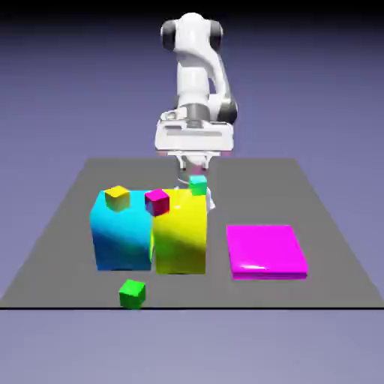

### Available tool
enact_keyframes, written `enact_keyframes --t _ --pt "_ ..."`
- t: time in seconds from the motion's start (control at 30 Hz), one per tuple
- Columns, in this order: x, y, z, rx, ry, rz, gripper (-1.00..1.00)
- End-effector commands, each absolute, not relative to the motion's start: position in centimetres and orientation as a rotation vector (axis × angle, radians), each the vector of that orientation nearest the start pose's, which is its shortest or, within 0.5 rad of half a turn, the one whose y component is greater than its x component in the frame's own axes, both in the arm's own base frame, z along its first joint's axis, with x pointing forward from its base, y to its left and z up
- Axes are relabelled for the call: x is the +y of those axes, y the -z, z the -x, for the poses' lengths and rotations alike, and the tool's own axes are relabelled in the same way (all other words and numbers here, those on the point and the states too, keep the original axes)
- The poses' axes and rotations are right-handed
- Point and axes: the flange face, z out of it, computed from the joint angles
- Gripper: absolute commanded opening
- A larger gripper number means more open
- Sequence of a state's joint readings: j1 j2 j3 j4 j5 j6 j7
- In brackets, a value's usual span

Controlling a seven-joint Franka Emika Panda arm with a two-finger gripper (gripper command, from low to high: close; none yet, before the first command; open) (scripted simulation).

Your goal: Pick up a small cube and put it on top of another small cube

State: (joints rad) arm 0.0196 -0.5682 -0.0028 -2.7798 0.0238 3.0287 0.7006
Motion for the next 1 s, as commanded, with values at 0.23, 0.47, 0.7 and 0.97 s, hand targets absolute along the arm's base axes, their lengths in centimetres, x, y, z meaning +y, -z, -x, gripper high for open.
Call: enact_keyframes --t 0.23,0.47,0.7,0.97 --pt "-6.9 -43.9 -47.0 1.502 0.578 2.234 0.0" --pt "-13.1 -37.6 -51.2 1.93 0.137 1.872 0.0" --pt "-18.8 -30.7 -54.0 2.205 -0.25 1.427 0.0" --pt "-24.9 -18.5 -51.2 2.547 -0.729 0.721 0.0"
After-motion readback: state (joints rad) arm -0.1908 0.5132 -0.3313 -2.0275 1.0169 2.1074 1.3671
